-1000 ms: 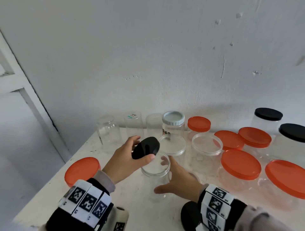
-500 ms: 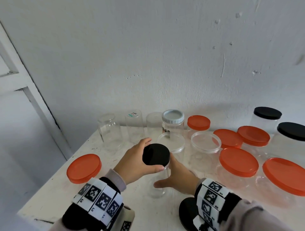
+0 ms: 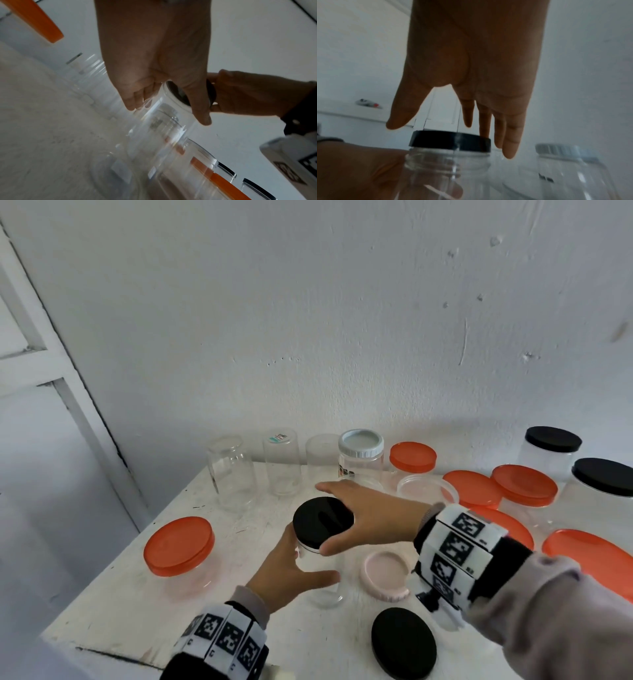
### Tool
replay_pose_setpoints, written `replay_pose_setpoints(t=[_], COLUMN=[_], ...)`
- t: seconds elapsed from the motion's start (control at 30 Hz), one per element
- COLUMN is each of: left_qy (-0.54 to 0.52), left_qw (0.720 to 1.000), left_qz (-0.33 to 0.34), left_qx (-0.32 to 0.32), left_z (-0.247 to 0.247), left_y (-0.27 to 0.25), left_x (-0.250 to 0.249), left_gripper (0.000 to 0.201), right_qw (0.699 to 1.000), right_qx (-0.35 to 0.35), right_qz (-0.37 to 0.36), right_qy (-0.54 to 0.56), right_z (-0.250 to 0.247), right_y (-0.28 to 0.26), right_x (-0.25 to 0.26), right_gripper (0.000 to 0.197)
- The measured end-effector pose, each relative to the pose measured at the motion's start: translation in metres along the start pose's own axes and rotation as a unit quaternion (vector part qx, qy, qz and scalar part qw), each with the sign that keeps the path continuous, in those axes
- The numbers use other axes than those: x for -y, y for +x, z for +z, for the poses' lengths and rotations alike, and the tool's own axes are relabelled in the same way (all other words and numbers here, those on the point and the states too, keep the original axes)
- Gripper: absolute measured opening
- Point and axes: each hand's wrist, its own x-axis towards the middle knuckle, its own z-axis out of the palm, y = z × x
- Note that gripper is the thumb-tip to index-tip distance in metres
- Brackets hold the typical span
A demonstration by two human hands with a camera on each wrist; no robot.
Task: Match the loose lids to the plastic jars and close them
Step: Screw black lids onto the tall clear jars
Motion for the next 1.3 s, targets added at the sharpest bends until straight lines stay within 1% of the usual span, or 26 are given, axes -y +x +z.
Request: replay_pose_setpoints(t=[0.1,0.2,0.33,0.4,0.57,0.67,0.77,0.87,1.07,1.13,1.2,1.23,1.3], left_qy=[-0.014,-0.013,-0.016,-0.019,-0.021,-0.02,-0.016,-0.017,-0.018,-0.02,-0.019,-0.016,-0.014], left_qw=[0.999,0.999,0.999,0.999,0.999,1.0,1.0,1.0,0.999,0.999,0.999,0.999,0.999], left_qz=[0.007,0.001,-0.005,-0.007,-0.009,-0.01,-0.011,-0.007,0.0,-0.003,-0.005,-0.006,-0.009], left_qx=[-0.03,-0.043,-0.037,-0.03,-0.022,-0.014,-0.017,-0.026,-0.033,-0.034,-0.034,-0.034,-0.036], left_z=[0.008,0.009,0.008,0.008,0.007,0.006,0.006,0.006,0.008,0.008,0.008,0.007,0.008], left_y=[0.001,0.0,0.001,0.002,0.003,0.003,0.004,0.004,0.003,0.003,0.003,0.003,0.003], left_x=[0.003,0.006,0.007,0.007,0.008,0.009,0.008,0.008,0.008,0.009,0.009,0.008,0.008], left_gripper=[0.091,0.082,0.076,0.076,0.083,0.079,0.074,0.07,0.068,0.064,0.064,0.068,0.078], right_qw=[0.992,0.98,0.966,0.959,0.954,0.952,0.956,0.962,0.965,0.964,0.961,0.96,0.959], right_qx=[0.044,0.085,0.116,0.127,0.135,0.14,0.137,0.114,0.053,0.039,0.071,0.096,0.134], right_qz=[0.011,0.025,0.044,0.049,0.054,0.051,0.045,0.037,0.075,0.083,0.09,0.091,0.073], right_qy=[-0.12,-0.177,-0.227,-0.247,-0.261,-0.267,-0.254,-0.244,-0.246,-0.248,-0.252,-0.247,-0.24], right_z=[-0.006,-0.012,-0.018,-0.021,-0.024,-0.024,-0.025,-0.024,-0.012,-0.009,-0.012,-0.014,-0.02], right_y=[0.009,0.015,0.021,0.022,0.026,0.027,0.027,0.029,0.032,0.032,0.033,0.033,0.032], right_x=[0.02,0.032,0.042,0.045,0.049,0.049,0.047,0.044,0.04,0.04,0.041,0.042,0.046], right_gripper=[0.087,0.077,0.084,0.088,0.087,0.088,0.086,0.081,0.077,0.08,0.094,0.097,0.096])
